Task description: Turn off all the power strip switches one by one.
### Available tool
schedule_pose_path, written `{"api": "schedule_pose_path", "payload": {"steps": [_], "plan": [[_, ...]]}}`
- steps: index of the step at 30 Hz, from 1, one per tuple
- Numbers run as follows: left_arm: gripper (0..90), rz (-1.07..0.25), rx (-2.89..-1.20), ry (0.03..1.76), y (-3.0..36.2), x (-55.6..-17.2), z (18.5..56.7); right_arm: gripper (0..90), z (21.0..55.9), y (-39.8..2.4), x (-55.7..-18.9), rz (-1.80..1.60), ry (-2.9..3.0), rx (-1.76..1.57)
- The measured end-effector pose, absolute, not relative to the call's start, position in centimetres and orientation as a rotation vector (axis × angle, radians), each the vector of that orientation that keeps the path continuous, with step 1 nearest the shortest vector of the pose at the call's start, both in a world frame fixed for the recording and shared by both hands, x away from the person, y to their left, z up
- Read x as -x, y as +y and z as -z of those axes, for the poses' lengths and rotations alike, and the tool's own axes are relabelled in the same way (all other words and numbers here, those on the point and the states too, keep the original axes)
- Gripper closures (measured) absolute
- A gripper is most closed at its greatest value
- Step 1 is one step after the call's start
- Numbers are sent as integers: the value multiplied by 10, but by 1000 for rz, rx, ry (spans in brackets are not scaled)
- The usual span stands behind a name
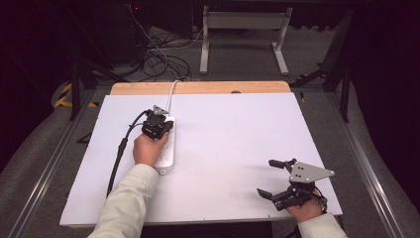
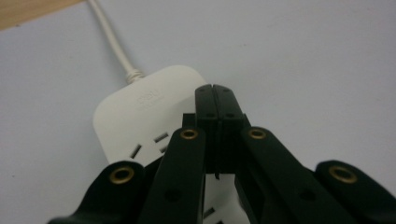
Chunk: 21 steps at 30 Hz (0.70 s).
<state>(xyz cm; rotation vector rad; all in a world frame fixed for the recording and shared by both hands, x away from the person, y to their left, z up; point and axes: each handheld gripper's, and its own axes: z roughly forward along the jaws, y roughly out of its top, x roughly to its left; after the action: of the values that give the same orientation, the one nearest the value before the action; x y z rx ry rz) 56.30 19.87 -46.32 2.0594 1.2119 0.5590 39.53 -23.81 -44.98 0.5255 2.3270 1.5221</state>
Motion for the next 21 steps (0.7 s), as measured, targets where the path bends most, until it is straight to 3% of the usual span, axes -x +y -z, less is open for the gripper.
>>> {"api": "schedule_pose_path", "payload": {"steps": [10,21], "plan": [[900,-476,-2007,1225,205,-562,457,37,450,-239,-396,-1528,2322,-530],[900,-503,-1956,1113,220,-537,422,38,450,-239,-395,-1523,2319,-533]]}}
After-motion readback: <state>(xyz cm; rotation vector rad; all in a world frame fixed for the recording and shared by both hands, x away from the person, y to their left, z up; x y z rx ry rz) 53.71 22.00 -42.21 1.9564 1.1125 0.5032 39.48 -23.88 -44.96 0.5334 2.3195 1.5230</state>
